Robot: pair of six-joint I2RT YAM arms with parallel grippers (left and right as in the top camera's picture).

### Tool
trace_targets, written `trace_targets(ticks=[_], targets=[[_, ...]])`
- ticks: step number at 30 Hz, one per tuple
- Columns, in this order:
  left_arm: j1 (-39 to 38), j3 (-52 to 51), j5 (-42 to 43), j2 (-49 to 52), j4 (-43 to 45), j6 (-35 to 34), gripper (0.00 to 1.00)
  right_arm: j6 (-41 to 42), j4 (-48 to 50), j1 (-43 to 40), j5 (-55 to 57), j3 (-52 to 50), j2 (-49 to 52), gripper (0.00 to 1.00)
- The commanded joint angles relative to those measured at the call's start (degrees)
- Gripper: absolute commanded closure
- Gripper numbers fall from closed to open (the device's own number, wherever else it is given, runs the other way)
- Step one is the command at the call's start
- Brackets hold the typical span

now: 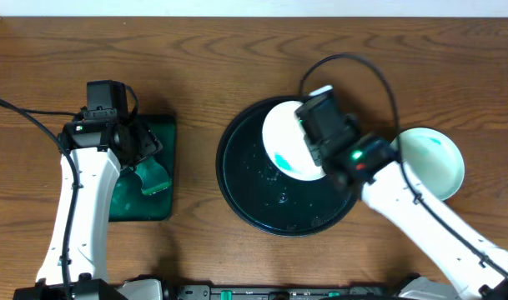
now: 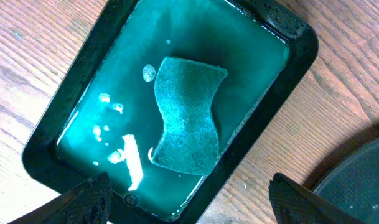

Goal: Clean dirty plates on tray and stack at the side
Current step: 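Lift the white plate with the right gripper and stack it on the green plates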

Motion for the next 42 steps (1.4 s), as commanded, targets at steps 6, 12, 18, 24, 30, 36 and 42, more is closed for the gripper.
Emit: trace_targets(ticks=[6,12,18,24,30,36,42], targets=[[0.24,1.05,-0.11,0.07,-0.15,0.52,0.18,0.31,0.98,16.63,39.26,0.22,-0.70,0.99],[0.24,1.05,-0.11,0.07,-0.15,0.52,0.18,-1.57,0.98,23.26,44.87,0.22,-0.70,0.99],[0.24,1.05,-0.11,0.07,-0.15,0.50,0.18,-1.53,1.03,24.06,44.96,0.22,-0.70,0.99],[0.24,1.05,-0.11,0.07,-0.15,0.50,0.18,-1.51,1.03,24.06,44.98,0.22,-0.70,0.99],[0.24,1.05,-0.11,0.07,-0.15,0.50,0.18,1.18,0.87,23.67,44.00,0.22,-0.70,0.99],[0.24,1.05,-0.11,0.07,-0.15,0.52,0.18,11.72,-0.98,14.29,26.01,0.22,-0.72,0.99],[0.24,1.05,-0.11,0.07,-0.15,0.52,0.18,19.45,-0.39,-16.96,-26.32,0.22,-0.74,0.99]])
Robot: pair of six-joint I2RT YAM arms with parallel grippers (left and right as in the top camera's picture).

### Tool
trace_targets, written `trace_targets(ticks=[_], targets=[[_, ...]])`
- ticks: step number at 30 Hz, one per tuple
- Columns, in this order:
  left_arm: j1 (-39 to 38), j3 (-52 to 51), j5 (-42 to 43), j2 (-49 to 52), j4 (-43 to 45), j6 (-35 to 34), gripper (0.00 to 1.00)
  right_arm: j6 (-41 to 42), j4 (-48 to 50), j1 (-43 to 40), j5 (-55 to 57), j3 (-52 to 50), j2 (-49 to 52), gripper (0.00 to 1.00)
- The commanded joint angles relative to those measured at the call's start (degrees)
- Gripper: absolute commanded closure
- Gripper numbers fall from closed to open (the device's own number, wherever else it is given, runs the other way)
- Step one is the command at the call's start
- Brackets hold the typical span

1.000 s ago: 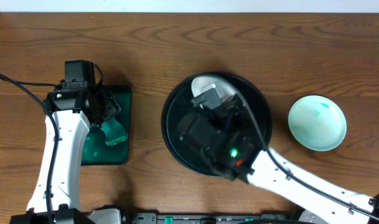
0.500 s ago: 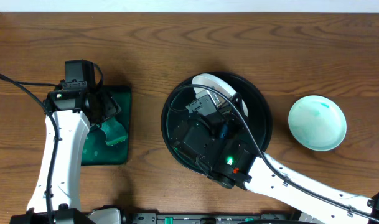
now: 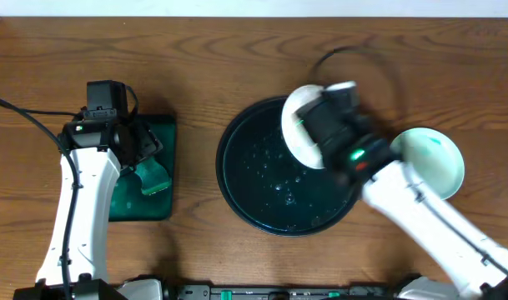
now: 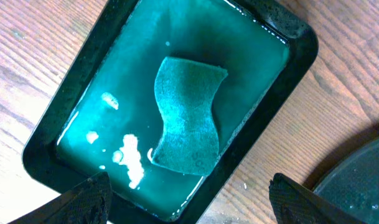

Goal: Clean dirty plates on tray and stack at the side
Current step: 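Lift the white plate with the right gripper and stack it on the green plates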

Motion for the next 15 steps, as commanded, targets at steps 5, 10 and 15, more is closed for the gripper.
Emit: trace_targets(ticks=[5,10,15], targets=[[0.24,1.05,-0.13,0.07,-0.11,0.50,0.18,5.22,-3.45,-32.35,-45.83,0.24,-0.70,0.99],[0.24,1.05,-0.13,0.07,-0.11,0.50,0.18,3.34,-9.77,-52.17,-43.52,-1.77,0.28,0.99],[0.24,1.05,-0.13,0.07,-0.11,0.52,0.18,6.03,-6.14,-64.70,-41.92,-9.70,0.46,0.99]])
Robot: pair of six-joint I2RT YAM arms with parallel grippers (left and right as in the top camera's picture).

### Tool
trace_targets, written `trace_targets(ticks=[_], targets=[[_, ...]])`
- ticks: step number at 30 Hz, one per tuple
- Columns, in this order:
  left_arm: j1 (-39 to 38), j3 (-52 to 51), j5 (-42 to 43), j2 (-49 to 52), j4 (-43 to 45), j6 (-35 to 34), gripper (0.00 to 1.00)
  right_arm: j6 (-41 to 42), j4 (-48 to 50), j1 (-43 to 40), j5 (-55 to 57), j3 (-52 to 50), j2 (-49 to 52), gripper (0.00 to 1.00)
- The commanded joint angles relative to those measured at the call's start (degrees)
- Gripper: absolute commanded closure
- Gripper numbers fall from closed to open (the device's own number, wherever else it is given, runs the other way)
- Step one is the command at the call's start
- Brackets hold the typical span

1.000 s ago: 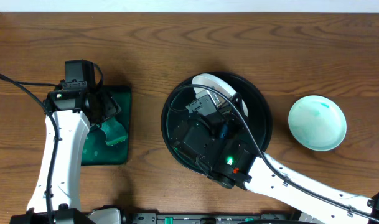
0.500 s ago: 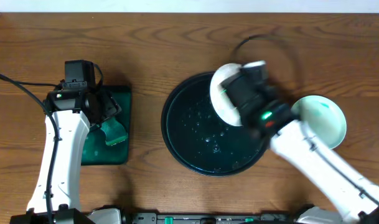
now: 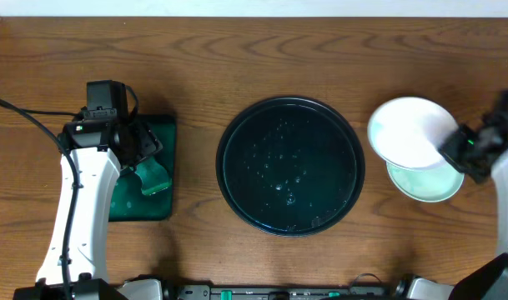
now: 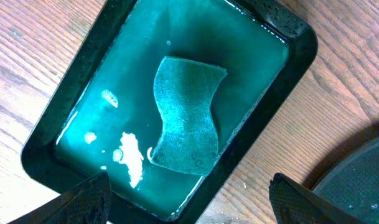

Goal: Clean dirty plates on tray and stack at the side

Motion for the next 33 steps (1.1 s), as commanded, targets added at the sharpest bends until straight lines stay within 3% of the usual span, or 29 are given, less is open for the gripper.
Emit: trace_targets(ticks=[1,4,5,6,8,12,17,20,21,22,33], targets=[[0.24,1.03,-0.26,0.04,-0.13,0.50,0.18,2.89,3.02,-7.48,-1.57,-6.56,0.37,0.99],[0.24,1.03,-0.26,0.04,-0.13,0.50,0.18,2.05,7.76,-10.51,-8.55,-10.93,0.46,0.98],[0.24,1.03,-0.26,0.04,-0.13,0.50,0.18,2.10,8.24,-10.62,-8.66,-11.72,0.46,0.89],[0.24,1.03,-0.26,0.04,-0.13,0.52,0.18,2.10,8.72,-10.60,-8.61,-12.22,0.46,0.66],[0.24,1.03,-0.26,0.04,-0.13,0.50,0.18,2.05,8.39,-10.51,-8.52,-11.89,0.31,0.57],[0.24,1.03,-0.26,0.04,-0.13,0.50,0.18,-3.61,5.22,-9.70,-16.68,-8.33,-2.49,0.56],[0.24,1.03,-0.26,0.04,-0.13,0.50,0.18,-17.70,-2.47,-4.44,-28.72,-2.40,-12.11,0.59],[0.24,1.03,-0.26,0.04,-0.13,0.50,0.18,-24.17,-5.49,1.97,-31.82,-1.25,-20.85,0.53],[0.24,1.03,-0.26,0.04,-0.13,0.52,0.18,-24.09,-5.88,3.85,-31.10,-1.25,-23.37,0.40],[0.24,1.03,-0.26,0.04,-0.13,0.52,0.18,-24.06,-6.03,5.16,-30.51,-1.27,-25.22,0.01],[0.24,1.03,-0.26,0.04,-0.13,0.50,0.18,-23.74,-12.35,9.33,-29.00,-1.27,-39.08,0.01]])
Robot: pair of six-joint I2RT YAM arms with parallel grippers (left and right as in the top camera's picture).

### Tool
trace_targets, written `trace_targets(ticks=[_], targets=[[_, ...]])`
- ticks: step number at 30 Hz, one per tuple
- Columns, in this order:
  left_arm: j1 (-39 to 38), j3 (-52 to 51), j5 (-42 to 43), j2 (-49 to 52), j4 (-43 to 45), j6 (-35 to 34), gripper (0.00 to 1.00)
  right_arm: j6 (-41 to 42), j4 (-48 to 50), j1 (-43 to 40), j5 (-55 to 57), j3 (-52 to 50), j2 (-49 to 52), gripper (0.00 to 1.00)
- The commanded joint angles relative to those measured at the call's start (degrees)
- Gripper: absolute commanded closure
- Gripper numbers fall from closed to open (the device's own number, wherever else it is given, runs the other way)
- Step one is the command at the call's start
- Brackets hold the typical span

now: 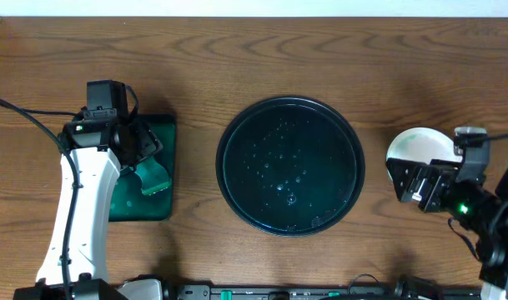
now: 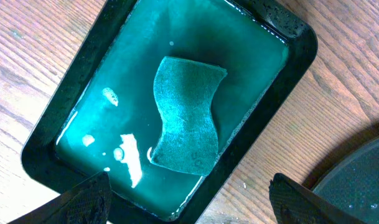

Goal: Clean dirty plates on tray and stack at the side

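The round dark tray (image 1: 237, 192) in the middle of the table holds only water drops. At the right side, off the tray, white plates (image 1: 419, 145) lie stacked, their near edge hidden under my right gripper (image 1: 409, 182); its jaws cannot be made out. My left gripper (image 2: 189, 205) hangs open over the near end of a rectangular green water tray (image 2: 295, 43), with nothing between its fingers (image 2: 83, 198). A green sponge (image 2: 188, 115) lies in that water.
The rectangular tray (image 1: 120, 204) sits at the left of the wooden table. A black cable (image 1: 20, 112) runs off the left arm toward the table's left edge. The round tray's rim (image 2: 363, 165) shows at the lower right of the left wrist view.
The right arm has moved toward the table's near right corner, and the white plate it held tilted above the side stack now lies low on that stack. The left arm stayed put.
At first my right gripper held a green-smeared white plate over the round tray. It then had the plate at the tray's far right rim, then over the plate at the right side. The round tray is now bare. My left gripper stayed open above the sponge throughout.
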Motion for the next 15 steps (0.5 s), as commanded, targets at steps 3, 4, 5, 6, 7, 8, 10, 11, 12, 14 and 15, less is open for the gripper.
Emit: trace_targets(ticks=[3,4,5,6,7,8,10,11,12,14,15], targets=[[0.24,1.03,-0.26,0.04,-0.15,0.50,0.18,-4.04,-6.16,0.68,3.82,0.24,-2.86,0.01],[0.24,1.03,-0.26,0.04,-0.15,0.52,0.18,-5.16,-5.92,0.92,4.13,0.22,-2.97,0.01],[0.24,1.03,-0.26,0.04,-0.15,0.50,0.18,-6.34,-5.22,0.98,4.09,0.22,-3.04,0.01],[0.24,1.03,-0.26,0.04,-0.15,0.50,0.18,-7.34,-3.87,1.36,4.17,0.20,-3.19,0.01],[0.24,1.03,-0.26,0.04,-0.15,0.50,0.18,-8.11,-1.86,2.36,4.59,-0.13,-3.63,0.01],[0.24,1.03,-0.26,0.04,-0.15,0.50,0.18,-8.15,1.90,3.93,6.38,-0.98,-4.94,0.01],[0.24,1.03,-0.26,0.04,-0.15,0.50,0.18,-8.09,10.49,7.08,11.56,-4.76,-8.74,0.01],[0.24,1.03,-0.26,0.04,-0.15,0.50,0.18,-8.07,13.68,8.41,13.77,-6.91,-10.84,0.01],[0.24,1.03,-0.26,0.04,-0.15,0.50,0.18,-8.09,16.24,9.40,15.41,-9.14,-13.00,0.01],[0.24,1.03,-0.26,0.04,-0.15,0.52,0.18,-8.07,19.58,10.80,17.70,-14.19,-18.08,0.01],[0.24,1.03,-0.26,0.04,-0.15,0.50,0.18,-8.04,20.17,10.99,18.38,-16.70,-20.76,0.01]])
